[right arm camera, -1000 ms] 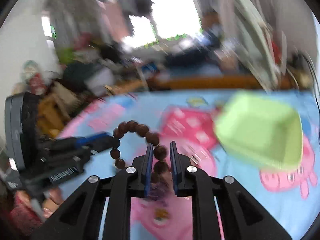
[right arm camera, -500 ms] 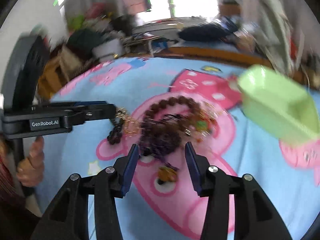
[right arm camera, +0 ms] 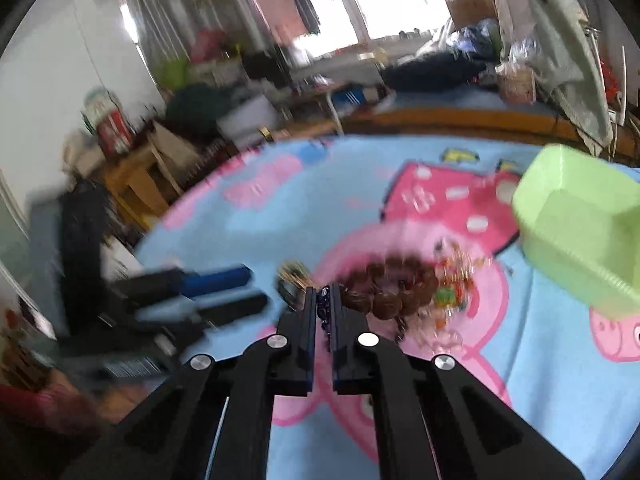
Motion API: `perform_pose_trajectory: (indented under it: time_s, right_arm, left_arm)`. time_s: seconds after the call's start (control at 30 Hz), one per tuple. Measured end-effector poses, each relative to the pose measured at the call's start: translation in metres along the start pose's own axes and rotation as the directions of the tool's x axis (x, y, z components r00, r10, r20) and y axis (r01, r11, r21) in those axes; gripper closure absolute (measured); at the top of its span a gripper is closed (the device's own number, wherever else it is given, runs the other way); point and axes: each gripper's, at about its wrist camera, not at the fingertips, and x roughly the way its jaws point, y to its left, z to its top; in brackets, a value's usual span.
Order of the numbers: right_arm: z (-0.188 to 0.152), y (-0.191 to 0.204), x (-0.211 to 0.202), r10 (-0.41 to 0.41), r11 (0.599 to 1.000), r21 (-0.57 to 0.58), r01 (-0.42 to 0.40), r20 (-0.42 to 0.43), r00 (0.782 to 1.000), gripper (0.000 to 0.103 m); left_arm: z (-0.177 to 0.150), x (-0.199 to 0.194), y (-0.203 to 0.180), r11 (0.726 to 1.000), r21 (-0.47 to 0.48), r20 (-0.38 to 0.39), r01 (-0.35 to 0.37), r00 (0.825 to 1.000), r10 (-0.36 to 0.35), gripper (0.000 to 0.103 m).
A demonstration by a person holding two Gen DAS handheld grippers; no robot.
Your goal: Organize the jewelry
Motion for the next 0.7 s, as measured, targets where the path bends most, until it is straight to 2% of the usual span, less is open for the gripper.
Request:
perform_pose_trajectory:
  time_s: [0.03,0.13,0.27,0.37,0.47,0.7]
  right_arm:
    - [0.006,0.002,-0.011,0.019,1.000,0.007,-0.019,0.023,1.000,0.103]
    - [0.019,0.006,-0.032,0.041,0.999,0.014,-0.042,0.067,0.997,0.103]
    - [0.024,0.009,-0.058,0.076,0.997,0.017,-0.078,0.125,0.989,0.103]
    - [0.024,0.006,-0.074,0.040,0.999,0.013,-0.042,0.163,0.986,0.103]
    - [0.022,-0.001,-0.089,0.032,0.998,0.039,-0.039,0.180,0.983,0.103]
    - [0.008,-0.014,-0.126,-0.023,0.997,0.083,0.002,0.257,0.966,0.103]
  left_arm:
    - [0.000,-0.003,-0.006,1.000,0.024,0.022,0.002,1.000,-0.003,0.047]
    - [0.000,-0.008,-0.025,0.994,0.108,0.062,0.014,0.998,-0.020,0.045]
    - [-0.002,-0.008,-0.036,0.990,0.140,0.054,0.034,0.998,-0.042,0.045]
    - [-0.004,-0.007,-0.036,0.990,0.136,0.050,0.046,0.997,-0.053,0.045]
    - [-0.002,-0.007,-0.038,0.990,0.133,0.048,0.054,0.997,-0.061,0.045]
    - [0.007,0.001,-0.066,0.978,0.179,0.046,0.109,0.992,-0.119,0.045]
